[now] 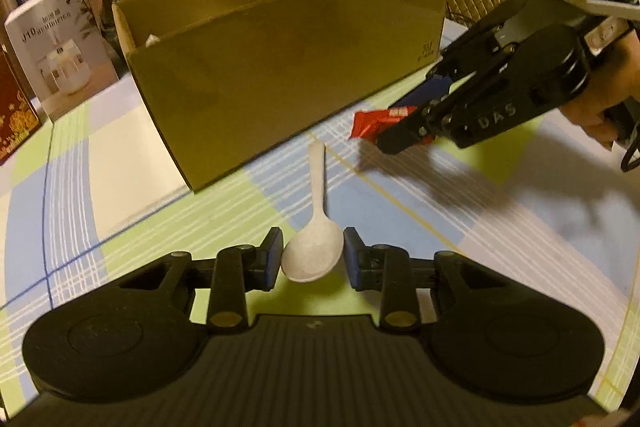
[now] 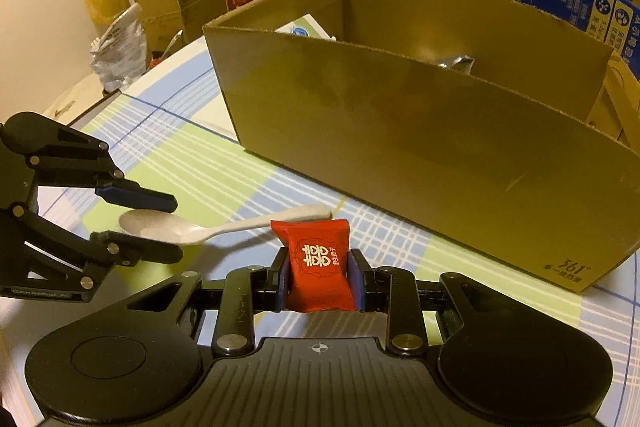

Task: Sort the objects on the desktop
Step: 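Lift the spoon and candy and carry both over the cardboard box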

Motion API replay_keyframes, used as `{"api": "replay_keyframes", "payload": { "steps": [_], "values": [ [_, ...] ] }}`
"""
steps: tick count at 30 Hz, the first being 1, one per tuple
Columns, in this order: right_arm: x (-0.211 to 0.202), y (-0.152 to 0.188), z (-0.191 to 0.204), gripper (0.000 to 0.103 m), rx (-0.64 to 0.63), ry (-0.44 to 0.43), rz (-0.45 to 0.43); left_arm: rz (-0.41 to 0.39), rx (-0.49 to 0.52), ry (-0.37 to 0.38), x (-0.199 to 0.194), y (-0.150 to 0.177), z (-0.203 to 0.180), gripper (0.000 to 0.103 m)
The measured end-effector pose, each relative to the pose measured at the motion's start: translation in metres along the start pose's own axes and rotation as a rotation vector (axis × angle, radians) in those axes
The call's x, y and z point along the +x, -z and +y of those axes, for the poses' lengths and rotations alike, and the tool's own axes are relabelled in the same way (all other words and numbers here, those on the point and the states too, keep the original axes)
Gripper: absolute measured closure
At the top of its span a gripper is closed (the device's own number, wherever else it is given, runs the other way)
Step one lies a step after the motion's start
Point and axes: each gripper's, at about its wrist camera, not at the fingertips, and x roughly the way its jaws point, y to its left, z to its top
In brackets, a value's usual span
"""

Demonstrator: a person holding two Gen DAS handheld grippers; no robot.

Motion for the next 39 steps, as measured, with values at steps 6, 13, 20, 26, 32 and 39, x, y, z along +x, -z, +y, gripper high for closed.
{"api": "replay_keyframes", "payload": {
  "steps": [6,13,20,26,32,39],
  "values": [
    [0.003,0.002,0.002,0.076,-0.007,-0.002,0.009,0.004,0.008,-0.007,0.0,-0.003,-0.006,0.077],
    [0.002,0.009,0.002,0.076,0.026,0.009,0.03,0.08,0.01,-0.025,0.021,0.007,-0.011,0.077],
    [-0.006,0.014,0.005,0.076,0.05,0.025,0.038,0.074,-0.034,-0.036,0.022,0.009,-0.009,0.07],
    [-0.016,0.016,-0.003,0.076,0.106,0.043,0.03,0.075,-0.112,-0.037,0.021,0.008,-0.003,0.064],
    [-0.013,0.015,-0.011,0.076,0.13,0.056,0.035,0.076,-0.156,-0.025,0.025,0.008,-0.006,0.064],
    [-0.014,0.012,-0.014,0.076,0.138,0.043,0.024,0.085,-0.215,-0.069,0.024,0.007,-0.009,0.064]
  ]
}}
